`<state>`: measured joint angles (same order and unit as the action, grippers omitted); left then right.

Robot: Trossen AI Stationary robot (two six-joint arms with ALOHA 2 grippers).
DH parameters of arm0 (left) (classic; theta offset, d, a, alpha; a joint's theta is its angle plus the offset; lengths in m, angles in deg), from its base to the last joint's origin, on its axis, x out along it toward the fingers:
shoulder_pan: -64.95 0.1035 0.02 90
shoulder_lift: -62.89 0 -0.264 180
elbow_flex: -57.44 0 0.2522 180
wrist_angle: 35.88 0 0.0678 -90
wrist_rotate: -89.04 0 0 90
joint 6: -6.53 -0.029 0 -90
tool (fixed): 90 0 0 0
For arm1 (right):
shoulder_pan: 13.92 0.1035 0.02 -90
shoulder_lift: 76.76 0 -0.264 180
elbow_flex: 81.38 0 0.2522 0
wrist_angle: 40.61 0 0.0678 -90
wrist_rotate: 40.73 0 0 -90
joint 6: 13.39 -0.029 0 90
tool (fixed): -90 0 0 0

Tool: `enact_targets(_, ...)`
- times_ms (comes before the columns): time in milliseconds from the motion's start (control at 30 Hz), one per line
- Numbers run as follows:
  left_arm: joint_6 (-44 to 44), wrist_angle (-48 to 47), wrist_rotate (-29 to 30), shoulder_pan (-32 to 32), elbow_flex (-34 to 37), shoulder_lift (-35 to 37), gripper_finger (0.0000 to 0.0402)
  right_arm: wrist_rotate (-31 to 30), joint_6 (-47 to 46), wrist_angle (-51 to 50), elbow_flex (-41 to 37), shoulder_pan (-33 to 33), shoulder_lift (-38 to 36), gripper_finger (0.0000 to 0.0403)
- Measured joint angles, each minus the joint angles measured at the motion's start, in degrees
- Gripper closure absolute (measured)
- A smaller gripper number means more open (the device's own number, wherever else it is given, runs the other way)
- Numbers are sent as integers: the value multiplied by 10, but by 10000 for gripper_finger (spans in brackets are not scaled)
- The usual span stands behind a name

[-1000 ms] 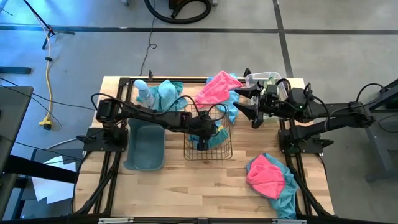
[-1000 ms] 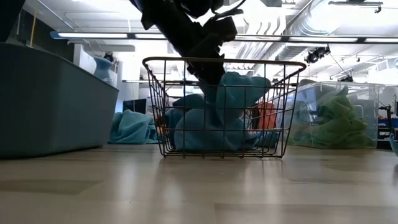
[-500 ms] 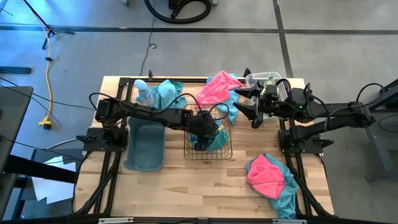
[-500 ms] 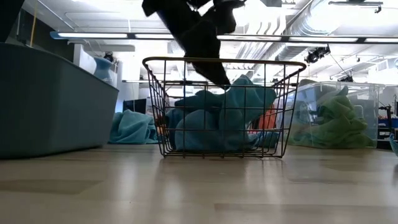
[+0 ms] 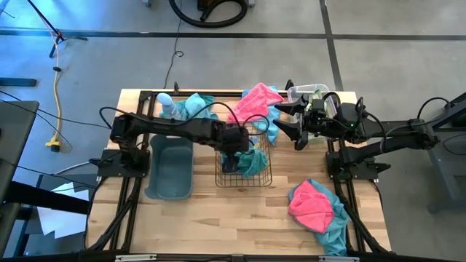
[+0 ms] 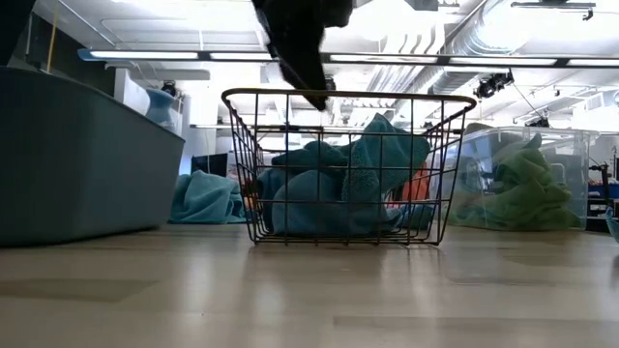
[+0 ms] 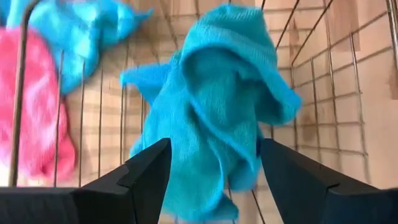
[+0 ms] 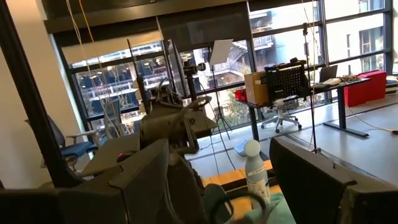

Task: Sort microfiber towel by color & place in baskets
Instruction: Put the blue towel into the wire basket

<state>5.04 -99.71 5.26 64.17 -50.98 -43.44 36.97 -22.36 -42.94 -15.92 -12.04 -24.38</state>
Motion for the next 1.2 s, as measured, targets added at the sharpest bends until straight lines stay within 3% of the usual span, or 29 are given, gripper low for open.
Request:
enact_targets(167, 51, -12, 10, -10, 1, 51, 167, 0, 0, 3, 0, 0, -1, 126)
enact_targets(567, 37, 62, 123, -24, 2, 219, 167, 4, 1, 0, 0, 0, -15, 126)
enact_targets(900, 34, 127, 126, -24, 4, 320, 167, 7, 30, -11, 0, 0, -18, 126)
enact_targets(1000, 25, 195, 126, -24, 60, 351, 167, 7, 30, -15, 0, 0, -18, 126)
enact_targets(1200, 29, 422, 120, -14, 273, 449, 167, 7, 28, -18, 0, 0, -18, 126)
